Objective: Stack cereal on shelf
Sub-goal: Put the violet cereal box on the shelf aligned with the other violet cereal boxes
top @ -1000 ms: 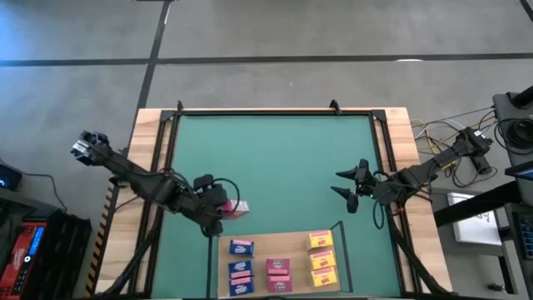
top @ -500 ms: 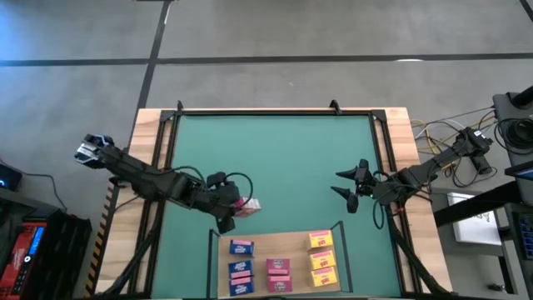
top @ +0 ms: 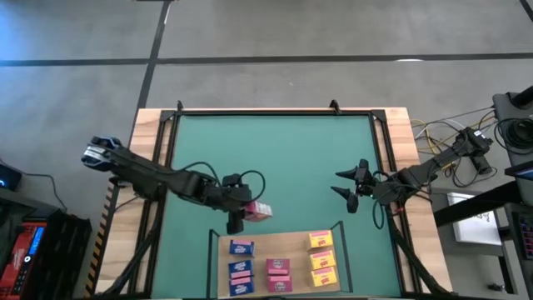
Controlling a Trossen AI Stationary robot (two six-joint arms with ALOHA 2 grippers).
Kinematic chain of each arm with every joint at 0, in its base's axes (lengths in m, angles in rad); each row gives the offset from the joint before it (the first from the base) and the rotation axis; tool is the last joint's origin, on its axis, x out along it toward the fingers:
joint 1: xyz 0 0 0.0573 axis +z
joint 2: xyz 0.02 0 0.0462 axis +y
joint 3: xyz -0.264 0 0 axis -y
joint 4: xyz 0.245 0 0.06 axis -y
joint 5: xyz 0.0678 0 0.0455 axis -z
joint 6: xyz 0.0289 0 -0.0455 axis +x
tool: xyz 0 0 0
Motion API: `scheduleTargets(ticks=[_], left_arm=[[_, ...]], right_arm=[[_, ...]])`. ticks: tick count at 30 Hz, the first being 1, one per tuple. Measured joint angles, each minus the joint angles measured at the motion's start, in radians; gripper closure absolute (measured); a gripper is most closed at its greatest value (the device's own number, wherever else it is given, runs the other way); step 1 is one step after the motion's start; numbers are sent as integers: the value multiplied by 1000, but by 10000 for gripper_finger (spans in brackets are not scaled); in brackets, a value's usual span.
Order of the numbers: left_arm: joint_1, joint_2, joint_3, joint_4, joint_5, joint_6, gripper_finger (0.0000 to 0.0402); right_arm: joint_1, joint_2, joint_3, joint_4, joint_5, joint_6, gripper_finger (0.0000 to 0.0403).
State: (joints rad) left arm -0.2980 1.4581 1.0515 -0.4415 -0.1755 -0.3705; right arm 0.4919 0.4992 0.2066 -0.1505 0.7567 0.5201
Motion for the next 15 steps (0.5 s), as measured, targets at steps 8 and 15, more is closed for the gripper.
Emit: scheduleTargets(ticks=[8, 15], left_arm=[[15, 30, 0, 3, 9, -2, 279], [15, 30, 0, 1, 5, 3, 279]], right_arm=[[0, 0, 0, 1, 0, 0, 138], [0, 0, 0, 1, 0, 0, 138]])
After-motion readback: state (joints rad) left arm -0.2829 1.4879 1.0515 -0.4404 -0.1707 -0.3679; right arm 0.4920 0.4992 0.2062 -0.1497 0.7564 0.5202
